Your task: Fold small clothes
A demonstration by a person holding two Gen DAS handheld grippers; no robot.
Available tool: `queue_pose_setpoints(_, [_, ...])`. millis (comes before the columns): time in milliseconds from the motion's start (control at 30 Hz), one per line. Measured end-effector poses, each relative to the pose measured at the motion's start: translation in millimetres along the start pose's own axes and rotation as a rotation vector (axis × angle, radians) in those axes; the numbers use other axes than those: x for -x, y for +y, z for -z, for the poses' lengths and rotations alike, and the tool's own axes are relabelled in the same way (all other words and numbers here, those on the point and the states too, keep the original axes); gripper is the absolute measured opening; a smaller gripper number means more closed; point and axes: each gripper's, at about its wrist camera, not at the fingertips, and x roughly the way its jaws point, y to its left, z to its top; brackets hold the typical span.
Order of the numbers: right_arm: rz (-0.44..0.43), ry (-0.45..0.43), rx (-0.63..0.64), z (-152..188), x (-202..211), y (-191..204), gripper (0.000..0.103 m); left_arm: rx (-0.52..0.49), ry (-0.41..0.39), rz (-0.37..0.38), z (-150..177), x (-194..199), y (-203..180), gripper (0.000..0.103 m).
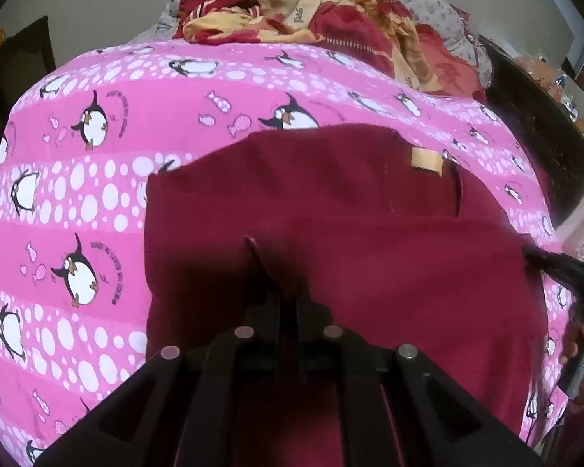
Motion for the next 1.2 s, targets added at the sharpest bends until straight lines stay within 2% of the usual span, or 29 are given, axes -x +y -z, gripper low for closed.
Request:
queue_pose_setpoints(33, [-0.020, 0.015, 0.013, 6, 9, 3, 0.046, -0.009, -0.010, -0.001, -1, 3, -1, 0.006])
queue_pose_setpoints(67, [-0.042, 0.030, 0.021, 11, 13, 4, 0.047, -0.014, -0.019, 0.001, -2, 6, -1, 0.006])
queue_pose_setpoints(233, [-0.138, 0.140, -0.011, 46, 19, 6, 0.050, -0.017, -0.038, 0.011, -7, 16, -6, 0.006])
queue_pose_setpoints(367, [-0.146, 0.179, -0.034, 65, 11, 3, 0.049, -0.013, -0.035, 0.014, -9, 19, -7, 0.006])
queue_pose_setpoints(433, [-0.097, 0.166, 0.033, 67, 13, 9, 0.028, -0.006, -0.034, 0.022, -8, 22, -6, 0.006])
queue_pose_setpoints(500, [-0.082, 0.134, 0.067, 64, 22, 13, 0.019, -0.006, -0.031, 0.025, -6, 25, -5, 0.006])
queue_pose_setpoints(600, [-0.027, 0.078, 0.130, 58, 40, 17, 0.015, -0.016, -0.027, 0.020, 0, 25, -7, 0.007])
queue_pose_setpoints(667, [0.036, 0.086, 0.155, 59, 37, 16, 0.012, -0.023, -0.020, 0.017, 6, 20, -10, 0.007])
queue_pose_setpoints(767, [0.097, 0.136, 0.160, 68, 17, 9, 0.011, -0.014, 0.004, 0.014, 14, 7, -13, 0.007])
queue_pose_setpoints(1000, [0.111, 0.138, 0.154, 63, 28, 11, 0.013, -0.023, 0.003, -0.011, 23, -1, -15, 0.007])
queue_pose_setpoints(1100, [0.144, 0.107, 0.128, 58, 42, 12, 0.018, -0.026, -0.002, -0.011, 23, -1, -15, 0.007])
queue_pose_setpoints(1200, [0.140, 0.059, 0.130, 50, 55, 21, 0.019, -0.028, 0.001, -0.013, 23, -2, -15, 0.007])
